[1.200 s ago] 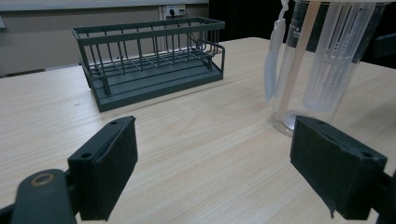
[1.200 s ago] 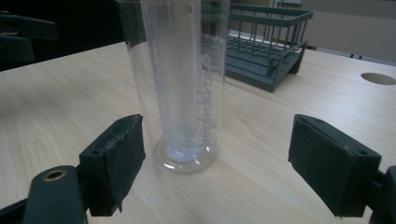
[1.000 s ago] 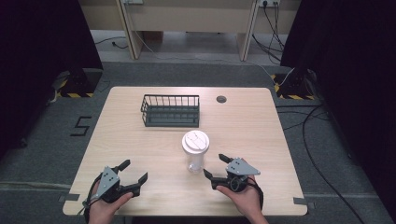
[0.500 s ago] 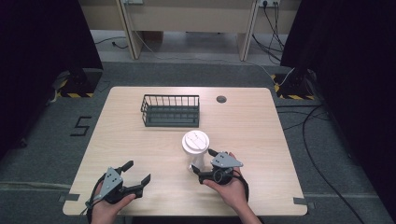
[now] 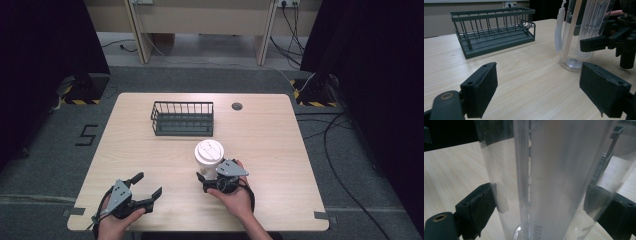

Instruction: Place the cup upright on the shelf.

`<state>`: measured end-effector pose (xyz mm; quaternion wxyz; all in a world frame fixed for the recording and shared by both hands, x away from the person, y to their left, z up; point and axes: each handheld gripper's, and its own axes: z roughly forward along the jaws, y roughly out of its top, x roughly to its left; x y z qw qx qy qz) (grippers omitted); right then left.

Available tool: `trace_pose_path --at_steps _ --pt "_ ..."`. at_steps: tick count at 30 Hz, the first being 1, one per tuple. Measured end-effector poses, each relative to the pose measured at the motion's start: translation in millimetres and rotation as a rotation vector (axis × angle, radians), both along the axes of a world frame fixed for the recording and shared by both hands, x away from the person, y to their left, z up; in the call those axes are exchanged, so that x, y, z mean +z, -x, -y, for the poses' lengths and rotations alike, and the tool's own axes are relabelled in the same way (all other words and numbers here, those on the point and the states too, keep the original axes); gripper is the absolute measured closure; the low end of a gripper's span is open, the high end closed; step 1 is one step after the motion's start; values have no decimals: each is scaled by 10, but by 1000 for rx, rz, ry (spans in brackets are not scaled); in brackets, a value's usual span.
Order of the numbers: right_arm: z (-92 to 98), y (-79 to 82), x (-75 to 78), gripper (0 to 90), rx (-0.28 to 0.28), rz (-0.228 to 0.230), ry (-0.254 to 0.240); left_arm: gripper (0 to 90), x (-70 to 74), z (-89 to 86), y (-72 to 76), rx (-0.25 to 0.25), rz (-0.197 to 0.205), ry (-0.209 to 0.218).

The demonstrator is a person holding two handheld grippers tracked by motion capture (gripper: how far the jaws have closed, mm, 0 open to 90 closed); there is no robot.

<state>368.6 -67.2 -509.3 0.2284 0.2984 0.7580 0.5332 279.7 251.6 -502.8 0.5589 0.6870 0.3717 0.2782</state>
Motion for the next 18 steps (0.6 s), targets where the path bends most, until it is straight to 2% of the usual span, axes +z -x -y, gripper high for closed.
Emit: trace_pose_path --at_steps 7,18 --pt "-60 -32 -36 172 -21 20 -28 145 -2 3 4 -7 -2 6" --pt "-73 -54 -65 182 -20 33 -46 146 -8 10 -2 -11 -5 8"
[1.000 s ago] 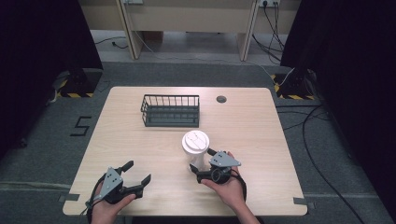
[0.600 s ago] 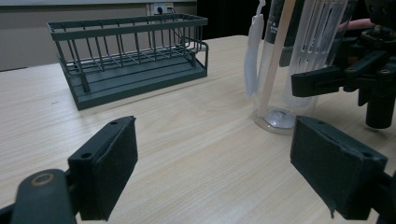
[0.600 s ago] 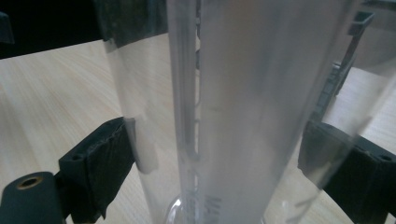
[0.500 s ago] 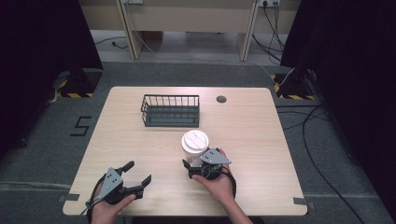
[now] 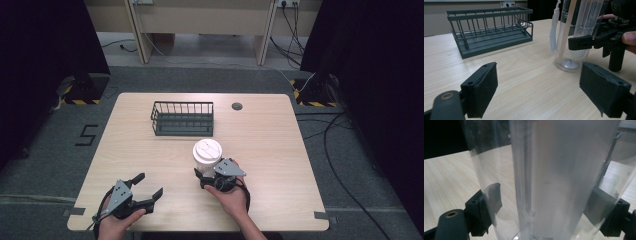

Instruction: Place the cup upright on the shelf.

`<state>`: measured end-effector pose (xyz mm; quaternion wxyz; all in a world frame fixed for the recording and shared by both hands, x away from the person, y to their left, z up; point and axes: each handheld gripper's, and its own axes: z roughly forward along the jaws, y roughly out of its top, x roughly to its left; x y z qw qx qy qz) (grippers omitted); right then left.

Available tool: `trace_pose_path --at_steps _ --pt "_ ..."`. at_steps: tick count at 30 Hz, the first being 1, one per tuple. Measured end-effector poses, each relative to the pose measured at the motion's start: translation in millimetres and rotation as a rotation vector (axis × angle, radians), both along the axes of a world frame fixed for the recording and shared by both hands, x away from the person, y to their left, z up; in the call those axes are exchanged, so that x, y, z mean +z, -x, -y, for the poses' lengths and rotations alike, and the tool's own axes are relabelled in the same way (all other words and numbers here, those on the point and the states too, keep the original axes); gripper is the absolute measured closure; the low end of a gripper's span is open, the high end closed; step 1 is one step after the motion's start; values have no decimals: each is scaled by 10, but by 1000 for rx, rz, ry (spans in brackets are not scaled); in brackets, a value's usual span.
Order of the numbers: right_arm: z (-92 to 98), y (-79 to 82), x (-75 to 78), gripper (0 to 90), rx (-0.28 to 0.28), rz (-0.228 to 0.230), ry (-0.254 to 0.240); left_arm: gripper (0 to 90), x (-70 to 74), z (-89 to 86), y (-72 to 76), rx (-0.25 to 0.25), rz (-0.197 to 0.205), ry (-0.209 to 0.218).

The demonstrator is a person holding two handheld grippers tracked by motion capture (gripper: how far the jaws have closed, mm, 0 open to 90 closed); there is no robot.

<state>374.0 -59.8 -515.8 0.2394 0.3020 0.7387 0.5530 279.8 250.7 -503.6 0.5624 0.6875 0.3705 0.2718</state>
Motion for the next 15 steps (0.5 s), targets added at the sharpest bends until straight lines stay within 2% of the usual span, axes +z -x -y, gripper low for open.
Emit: trace_pose_path --at_steps 11,15 --pt "3 13 11 185 -7 10 -4 146 -2 1 7 3 -1 2" --pt "9 13 62 185 -7 21 -4 146 2 8 17 2 0 0"
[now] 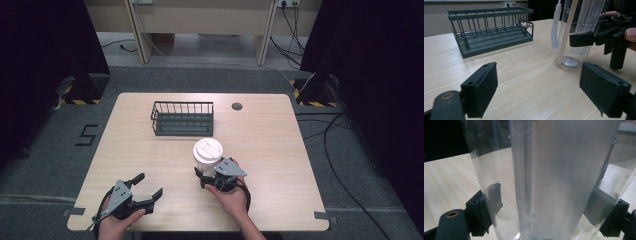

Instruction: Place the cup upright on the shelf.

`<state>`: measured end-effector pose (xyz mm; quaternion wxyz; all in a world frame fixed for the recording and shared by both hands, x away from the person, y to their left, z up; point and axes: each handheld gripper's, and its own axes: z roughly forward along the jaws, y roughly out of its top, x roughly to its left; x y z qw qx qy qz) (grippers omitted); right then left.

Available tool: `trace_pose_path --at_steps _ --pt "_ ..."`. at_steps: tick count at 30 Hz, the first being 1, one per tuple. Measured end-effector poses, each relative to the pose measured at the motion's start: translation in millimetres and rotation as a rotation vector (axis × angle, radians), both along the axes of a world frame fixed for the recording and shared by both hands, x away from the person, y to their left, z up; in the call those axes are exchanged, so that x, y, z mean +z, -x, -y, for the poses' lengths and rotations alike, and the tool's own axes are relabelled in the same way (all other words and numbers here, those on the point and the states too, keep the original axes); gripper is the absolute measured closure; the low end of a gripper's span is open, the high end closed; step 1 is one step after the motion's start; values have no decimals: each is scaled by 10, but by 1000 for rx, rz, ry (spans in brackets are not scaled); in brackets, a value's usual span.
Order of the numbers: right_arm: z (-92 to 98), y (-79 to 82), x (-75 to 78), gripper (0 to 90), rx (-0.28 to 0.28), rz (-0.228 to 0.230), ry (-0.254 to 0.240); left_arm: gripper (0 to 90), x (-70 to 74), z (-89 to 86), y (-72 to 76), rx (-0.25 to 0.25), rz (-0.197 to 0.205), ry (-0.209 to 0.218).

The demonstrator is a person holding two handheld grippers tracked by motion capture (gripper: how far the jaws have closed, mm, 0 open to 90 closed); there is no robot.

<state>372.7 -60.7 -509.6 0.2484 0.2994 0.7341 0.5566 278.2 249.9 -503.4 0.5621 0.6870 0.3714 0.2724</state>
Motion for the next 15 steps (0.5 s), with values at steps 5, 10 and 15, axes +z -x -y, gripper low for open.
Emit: trace_pose_path --at_steps 5,10,15 --pt "16 -23 94 186 -2 11 4 146 -2 17 1 -4 -2 0" --pt "12 -53 167 186 0 17 10 146 -5 18 3 -3 -5 0" --pt "-9 -100 215 186 6 18 17 146 -7 18 2 -2 -6 1"
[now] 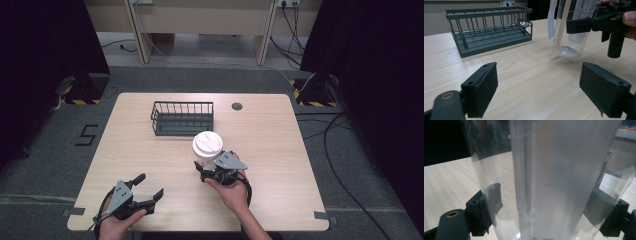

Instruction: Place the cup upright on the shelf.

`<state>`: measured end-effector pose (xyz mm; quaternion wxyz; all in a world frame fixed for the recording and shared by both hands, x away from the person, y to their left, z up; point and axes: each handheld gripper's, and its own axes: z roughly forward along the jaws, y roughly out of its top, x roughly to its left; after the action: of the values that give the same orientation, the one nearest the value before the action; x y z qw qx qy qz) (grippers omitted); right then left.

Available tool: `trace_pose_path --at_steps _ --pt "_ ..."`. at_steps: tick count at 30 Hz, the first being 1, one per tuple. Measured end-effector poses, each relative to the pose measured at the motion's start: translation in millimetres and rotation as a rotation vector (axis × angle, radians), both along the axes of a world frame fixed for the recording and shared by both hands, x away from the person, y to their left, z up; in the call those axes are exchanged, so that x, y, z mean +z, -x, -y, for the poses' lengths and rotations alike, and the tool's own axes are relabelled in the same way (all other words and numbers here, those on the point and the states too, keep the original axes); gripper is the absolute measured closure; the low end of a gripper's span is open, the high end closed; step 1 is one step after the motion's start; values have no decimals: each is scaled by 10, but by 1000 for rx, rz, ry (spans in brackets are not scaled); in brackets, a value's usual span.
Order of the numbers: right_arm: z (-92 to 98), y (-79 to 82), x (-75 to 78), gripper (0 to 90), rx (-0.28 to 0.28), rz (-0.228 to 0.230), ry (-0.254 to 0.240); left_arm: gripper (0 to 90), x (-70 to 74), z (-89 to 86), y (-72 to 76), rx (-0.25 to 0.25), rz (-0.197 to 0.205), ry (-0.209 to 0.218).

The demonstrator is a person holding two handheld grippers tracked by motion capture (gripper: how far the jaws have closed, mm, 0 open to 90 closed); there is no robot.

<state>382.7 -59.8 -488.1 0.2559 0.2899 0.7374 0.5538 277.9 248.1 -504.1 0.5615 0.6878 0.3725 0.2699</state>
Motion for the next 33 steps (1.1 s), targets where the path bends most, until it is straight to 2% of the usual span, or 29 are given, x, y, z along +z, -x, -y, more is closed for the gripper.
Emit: trace_pose_path --at_steps 26,33 --pt "-126 -193 187 186 0 -7 -14 147 -3 10 2 -5 -3 0" --pt "-143 -255 258 187 -6 6 -16 147 -5 14 1 -3 -4 5"
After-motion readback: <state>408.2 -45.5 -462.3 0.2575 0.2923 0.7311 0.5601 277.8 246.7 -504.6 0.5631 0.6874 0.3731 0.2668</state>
